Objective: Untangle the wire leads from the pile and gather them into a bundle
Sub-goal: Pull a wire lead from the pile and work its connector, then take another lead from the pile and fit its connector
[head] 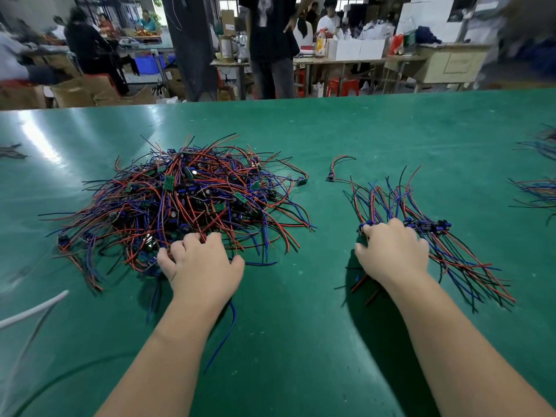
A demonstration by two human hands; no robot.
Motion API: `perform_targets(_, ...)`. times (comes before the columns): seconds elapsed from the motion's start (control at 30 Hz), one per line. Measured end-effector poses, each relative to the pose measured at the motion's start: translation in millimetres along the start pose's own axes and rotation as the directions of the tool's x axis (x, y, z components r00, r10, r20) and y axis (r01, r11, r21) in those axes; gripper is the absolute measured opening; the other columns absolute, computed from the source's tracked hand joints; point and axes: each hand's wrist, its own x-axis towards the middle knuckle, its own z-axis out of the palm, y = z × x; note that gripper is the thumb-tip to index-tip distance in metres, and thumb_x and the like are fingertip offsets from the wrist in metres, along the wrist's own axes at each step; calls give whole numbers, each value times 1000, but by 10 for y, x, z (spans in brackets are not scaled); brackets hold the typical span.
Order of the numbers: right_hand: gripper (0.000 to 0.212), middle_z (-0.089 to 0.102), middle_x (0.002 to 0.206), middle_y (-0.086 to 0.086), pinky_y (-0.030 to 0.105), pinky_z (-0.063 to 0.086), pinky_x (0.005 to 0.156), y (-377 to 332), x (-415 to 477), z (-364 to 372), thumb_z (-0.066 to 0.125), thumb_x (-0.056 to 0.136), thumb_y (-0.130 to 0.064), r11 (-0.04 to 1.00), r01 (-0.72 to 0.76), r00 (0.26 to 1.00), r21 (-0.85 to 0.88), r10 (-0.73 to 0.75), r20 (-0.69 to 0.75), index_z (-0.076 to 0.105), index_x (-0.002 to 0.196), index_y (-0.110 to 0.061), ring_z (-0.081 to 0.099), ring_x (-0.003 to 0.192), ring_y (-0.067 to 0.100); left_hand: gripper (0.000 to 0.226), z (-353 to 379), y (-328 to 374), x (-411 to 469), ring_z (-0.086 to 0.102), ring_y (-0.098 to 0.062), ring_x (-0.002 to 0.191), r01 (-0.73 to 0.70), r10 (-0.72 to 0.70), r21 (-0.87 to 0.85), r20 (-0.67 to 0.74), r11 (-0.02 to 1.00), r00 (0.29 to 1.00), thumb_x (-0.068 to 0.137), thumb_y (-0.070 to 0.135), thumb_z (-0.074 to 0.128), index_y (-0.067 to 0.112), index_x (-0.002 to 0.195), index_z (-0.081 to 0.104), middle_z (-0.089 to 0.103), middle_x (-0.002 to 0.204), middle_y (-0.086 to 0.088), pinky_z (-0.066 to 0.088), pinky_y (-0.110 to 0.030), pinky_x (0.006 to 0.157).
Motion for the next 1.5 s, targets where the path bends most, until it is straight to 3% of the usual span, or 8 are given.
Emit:
perform_targets(0.4,33,54,115,1,38,32,89,-92,-142,-60,55,89,-36,962,139,986,234,-114,-120,63,120,-26,52,108,24,35,-10,-66,95,41,-26,123,-4,0,-52,-79,999,997,89,43,50,29,118,62,54,129,2,14,-50,109)
perform_targets(0.5,28,56,109,0,37,30,89,-108,-163,-80,57,90,-29,927,194,975,321,-146,-167,66,115,-23,53,103,21,27,-66,-27,81,52,-22,110,-85,22,-240,-253,967,967,91,30,52,24,115,64,60,118,2,19,-46,106)
perform_targets(0.67,17,62,89,-4,24,43,76,-215,-290,-147,61,86,-12,714,340,938,612,-217,-269,73,98,-16,57,77,13,43,-198,140,-66,61,-24,96,-566,149,-593,-604,572,783,85,-10,51,3,127,54,45,122,-4,39,-12,93)
perform_targets(0.87,21,57,61,-11,10,33,48,-236,-264,-115,57,88,-11,590,184,979,786,-179,-95,72,88,-25,46,45,2,48,-177,274,-180,52,-41,116,-756,227,-551,-733,355,641,86,-11,42,-5,134,41,30,133,7,43,-17,98)
perform_targets(0.97,28,68,72,3,22,43,57,-222,-264,-143,55,88,-6,440,54,986,897,-164,21,71,81,-28,54,58,9,47,-163,299,-199,55,-26,115,-706,173,-655,-688,270,704,89,-4,46,8,135,41,33,136,2,47,-21,96)
perform_targets(1.1,24,71,88,4,18,44,56,-298,-334,-187,56,92,-5,47,-104,926,993,-360,114,73,92,-22,58,60,10,47,-176,361,-250,67,-17,90,-433,138,-901,-427,15,894,88,10,52,29,131,43,51,133,-14,51,-22,81)
perform_targets(1.33,26,67,74,-5,18,38,60,-368,-406,-175,71,78,-6,-45,44,892,998,-448,-60,72,99,-20,47,63,10,51,-129,437,-335,71,-18,90,-300,285,-953,-299,-40,911,85,6,48,30,130,44,57,129,-17,52,-25,87)
perform_targets(1.5,21,65,61,-7,12,42,52,-398,-415,-161,71,74,7,-103,51,900,993,-427,-90,68,88,-8,54,53,2,56,-87,472,-362,68,-20,88,-270,297,-962,-271,-45,916,89,-5,51,30,132,39,59,119,19,50,-24,86)
